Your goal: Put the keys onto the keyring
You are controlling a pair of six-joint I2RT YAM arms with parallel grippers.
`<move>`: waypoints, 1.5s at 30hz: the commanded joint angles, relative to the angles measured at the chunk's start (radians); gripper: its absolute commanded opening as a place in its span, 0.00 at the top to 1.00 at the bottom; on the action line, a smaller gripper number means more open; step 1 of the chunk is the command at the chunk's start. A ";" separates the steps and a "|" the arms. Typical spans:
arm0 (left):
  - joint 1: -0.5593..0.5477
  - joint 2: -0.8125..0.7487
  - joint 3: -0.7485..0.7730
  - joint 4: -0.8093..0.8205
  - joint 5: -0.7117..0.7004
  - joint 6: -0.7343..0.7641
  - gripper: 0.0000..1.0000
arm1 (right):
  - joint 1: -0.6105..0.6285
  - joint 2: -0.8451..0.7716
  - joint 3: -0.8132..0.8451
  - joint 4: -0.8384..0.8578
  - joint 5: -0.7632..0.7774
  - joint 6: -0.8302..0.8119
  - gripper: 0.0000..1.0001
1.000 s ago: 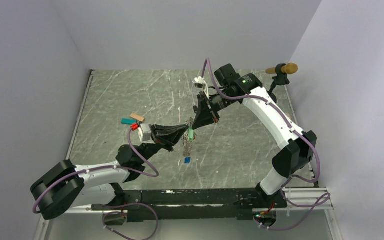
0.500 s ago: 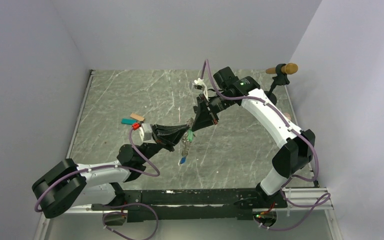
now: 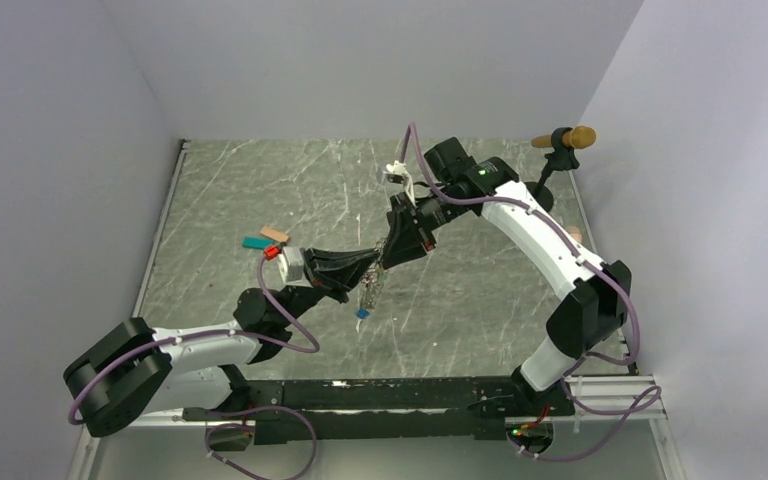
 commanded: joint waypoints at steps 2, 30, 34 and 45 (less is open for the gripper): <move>0.006 -0.061 0.025 0.091 0.037 0.004 1.00 | 0.002 -0.091 0.072 -0.085 0.032 -0.115 0.68; 0.040 -0.098 0.041 -0.009 0.156 -0.052 1.00 | 0.072 -0.020 0.168 -0.158 0.047 -0.212 0.88; 0.041 -0.110 0.035 -0.016 0.143 -0.043 1.00 | 0.075 -0.025 0.162 -0.153 0.076 -0.209 1.00; 0.044 -0.137 0.035 -0.058 0.149 -0.034 1.00 | 0.080 -0.026 0.163 -0.152 0.107 -0.205 1.00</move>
